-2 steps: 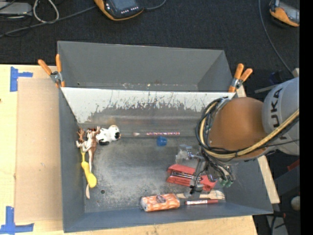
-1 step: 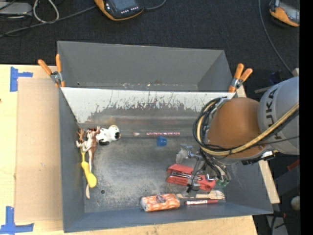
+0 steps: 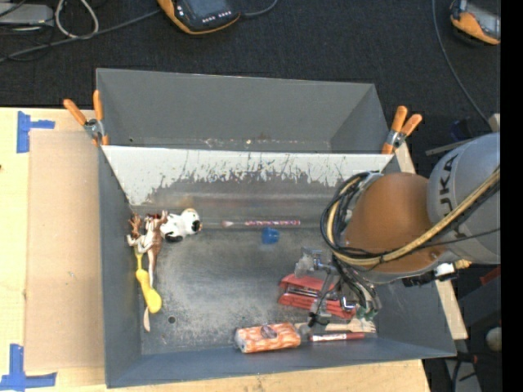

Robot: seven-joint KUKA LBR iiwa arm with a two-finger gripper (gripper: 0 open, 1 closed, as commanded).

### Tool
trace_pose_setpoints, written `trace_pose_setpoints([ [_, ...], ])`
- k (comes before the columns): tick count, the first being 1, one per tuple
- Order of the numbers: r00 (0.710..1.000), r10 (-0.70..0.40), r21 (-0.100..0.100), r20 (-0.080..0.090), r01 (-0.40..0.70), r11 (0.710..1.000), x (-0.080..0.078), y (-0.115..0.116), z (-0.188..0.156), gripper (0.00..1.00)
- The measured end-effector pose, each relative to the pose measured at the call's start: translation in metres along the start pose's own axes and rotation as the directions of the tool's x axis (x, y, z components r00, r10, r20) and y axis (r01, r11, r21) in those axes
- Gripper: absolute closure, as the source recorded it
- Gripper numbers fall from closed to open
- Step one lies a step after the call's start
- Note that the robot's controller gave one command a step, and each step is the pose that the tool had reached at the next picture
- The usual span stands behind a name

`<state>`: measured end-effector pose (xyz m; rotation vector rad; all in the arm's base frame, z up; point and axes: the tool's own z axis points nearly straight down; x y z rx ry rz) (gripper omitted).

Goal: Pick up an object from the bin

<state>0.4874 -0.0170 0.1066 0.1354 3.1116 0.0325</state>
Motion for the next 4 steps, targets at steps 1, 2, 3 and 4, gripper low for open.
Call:
trace_pose_setpoints([
  [1, 0.998, 0.058, 0.001, 0.0, -0.058, 0.998, -0.011, -0.033, 0.036, 1.0],
  [2, 0.998, 0.059, 0.001, 0.0, -0.059, 0.998, -0.011, -0.033, 0.036, 1.0],
  [3, 0.999, 0.034, 0.002, -0.007, -0.034, 0.999, -0.013, -0.029, -0.045, 1.0],
  [4, 0.999, 0.033, 0.002, -0.018, -0.033, 0.999, -0.004, -0.022, -0.128, 1.0],
])
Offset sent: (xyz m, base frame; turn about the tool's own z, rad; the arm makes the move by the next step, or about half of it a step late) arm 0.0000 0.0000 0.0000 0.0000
